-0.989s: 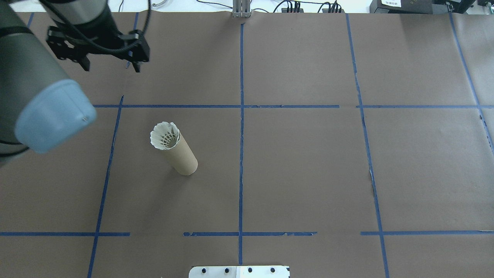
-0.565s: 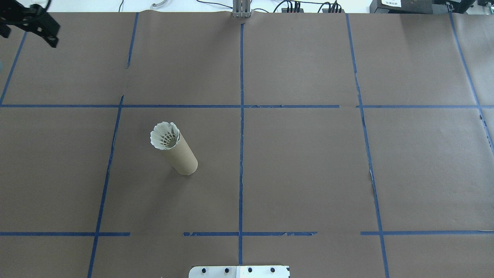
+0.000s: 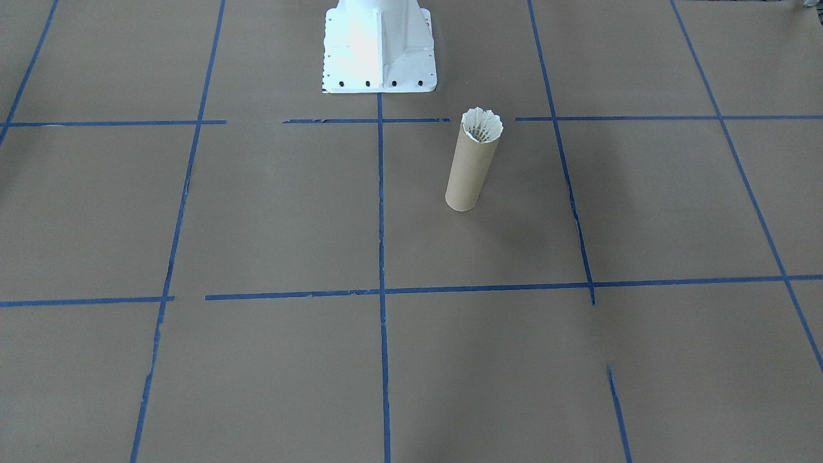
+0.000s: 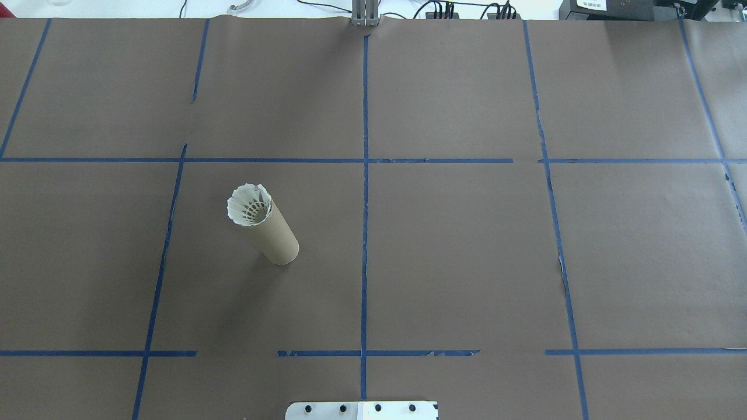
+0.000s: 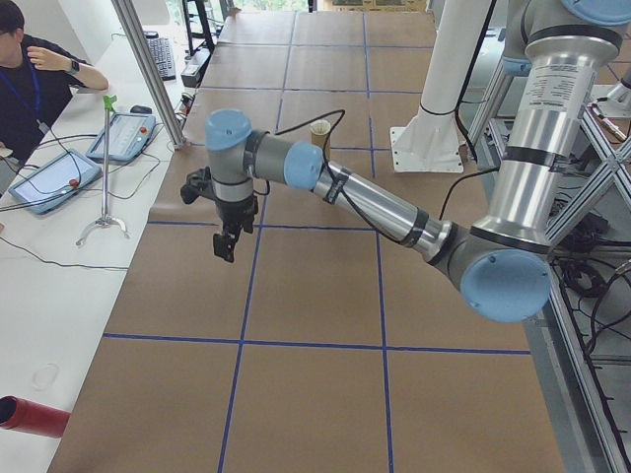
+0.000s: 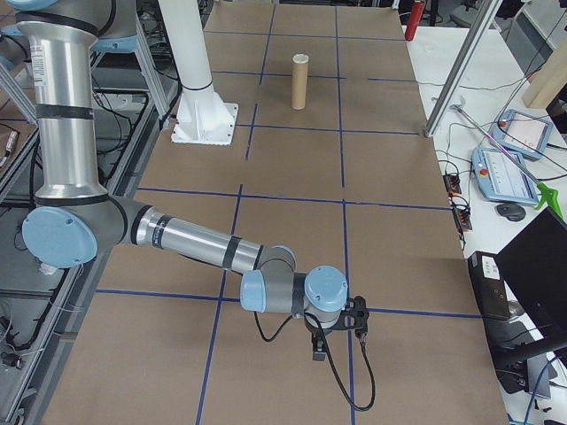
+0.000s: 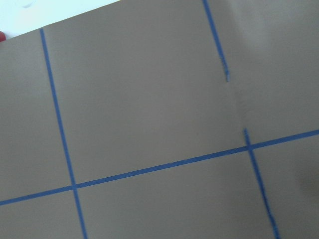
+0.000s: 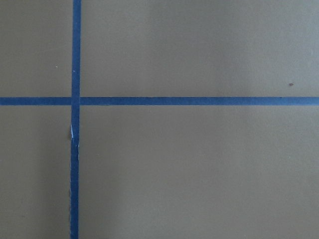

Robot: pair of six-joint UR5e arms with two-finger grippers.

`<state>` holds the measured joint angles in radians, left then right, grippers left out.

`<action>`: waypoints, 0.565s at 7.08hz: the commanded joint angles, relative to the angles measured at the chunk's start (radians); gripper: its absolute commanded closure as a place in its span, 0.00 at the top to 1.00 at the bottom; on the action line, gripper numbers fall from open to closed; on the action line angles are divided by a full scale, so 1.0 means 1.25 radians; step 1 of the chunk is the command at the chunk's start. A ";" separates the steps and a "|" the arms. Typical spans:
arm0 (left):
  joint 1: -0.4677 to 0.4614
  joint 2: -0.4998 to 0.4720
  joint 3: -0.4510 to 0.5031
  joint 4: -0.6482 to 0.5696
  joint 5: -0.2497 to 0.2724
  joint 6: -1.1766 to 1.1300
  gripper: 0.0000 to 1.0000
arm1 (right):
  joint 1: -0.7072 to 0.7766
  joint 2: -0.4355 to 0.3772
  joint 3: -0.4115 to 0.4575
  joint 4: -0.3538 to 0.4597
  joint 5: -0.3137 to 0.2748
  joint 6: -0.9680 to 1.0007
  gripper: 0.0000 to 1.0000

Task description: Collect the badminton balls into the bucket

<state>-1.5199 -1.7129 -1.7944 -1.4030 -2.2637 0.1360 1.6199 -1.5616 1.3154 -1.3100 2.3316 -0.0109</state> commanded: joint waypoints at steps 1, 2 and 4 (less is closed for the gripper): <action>-0.028 0.105 0.081 -0.121 -0.013 0.012 1.00 | 0.000 0.000 0.001 0.000 0.000 -0.001 1.00; -0.027 0.137 0.105 -0.112 -0.011 0.013 1.00 | 0.000 0.000 0.001 0.000 0.000 0.000 1.00; -0.045 0.138 0.118 -0.111 -0.050 0.013 1.00 | 0.000 0.000 0.001 0.000 0.000 0.000 1.00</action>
<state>-1.5603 -1.5473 -1.6515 -1.5445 -2.2926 0.1533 1.6199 -1.5616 1.3161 -1.3100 2.3316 -0.0109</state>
